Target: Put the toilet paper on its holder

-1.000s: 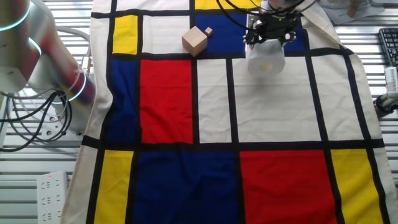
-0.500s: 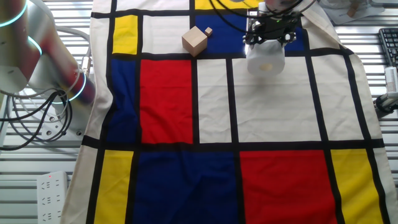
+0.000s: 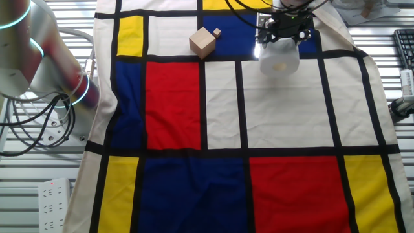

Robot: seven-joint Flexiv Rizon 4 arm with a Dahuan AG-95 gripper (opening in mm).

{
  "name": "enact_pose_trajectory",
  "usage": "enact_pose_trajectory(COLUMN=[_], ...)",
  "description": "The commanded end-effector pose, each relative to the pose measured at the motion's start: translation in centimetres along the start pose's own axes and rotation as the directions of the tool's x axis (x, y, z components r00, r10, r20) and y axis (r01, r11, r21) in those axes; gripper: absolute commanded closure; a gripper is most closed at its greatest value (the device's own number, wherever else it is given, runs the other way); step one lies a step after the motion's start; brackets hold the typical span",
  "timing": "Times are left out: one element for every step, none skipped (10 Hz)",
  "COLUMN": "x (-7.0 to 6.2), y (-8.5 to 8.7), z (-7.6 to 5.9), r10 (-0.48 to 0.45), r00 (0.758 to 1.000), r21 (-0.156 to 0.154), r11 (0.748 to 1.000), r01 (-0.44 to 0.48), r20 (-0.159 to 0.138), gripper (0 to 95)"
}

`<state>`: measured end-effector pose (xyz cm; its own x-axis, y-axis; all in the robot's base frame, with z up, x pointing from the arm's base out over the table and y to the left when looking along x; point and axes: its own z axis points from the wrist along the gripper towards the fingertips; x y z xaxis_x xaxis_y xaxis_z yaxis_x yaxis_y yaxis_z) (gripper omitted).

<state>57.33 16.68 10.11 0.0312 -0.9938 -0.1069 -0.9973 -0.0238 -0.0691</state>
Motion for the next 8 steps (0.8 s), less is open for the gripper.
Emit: enact_pose_trajectory(x=[-0.06,-0.05,-0.11,-0.25,-0.37,-0.43,-0.46,-0.50], y=[-0.25,-0.34,-0.49,-0.64,-0.74,-0.78,-0.78,-0.80], z=[0.33,0.52,0.57,0.46,0.37,0.32,0.32,0.30], r10=[-0.002,-0.001,-0.001,-0.004,-0.006,-0.007,-0.009,-0.009], r00=[1.000,1.000,1.000,1.000,1.000,1.000,1.000,1.000], r21=[0.001,0.002,0.003,0.002,0.000,-0.002,-0.002,-0.003], r11=[1.000,1.000,1.000,1.000,1.000,1.000,1.000,1.000], r01=[0.002,0.001,0.001,0.004,0.006,0.007,0.009,0.009], r20=[0.005,0.007,0.014,0.018,0.021,0.025,0.026,0.026], gripper=[95.0,95.0,95.0,95.0,95.0,95.0,95.0,95.0])
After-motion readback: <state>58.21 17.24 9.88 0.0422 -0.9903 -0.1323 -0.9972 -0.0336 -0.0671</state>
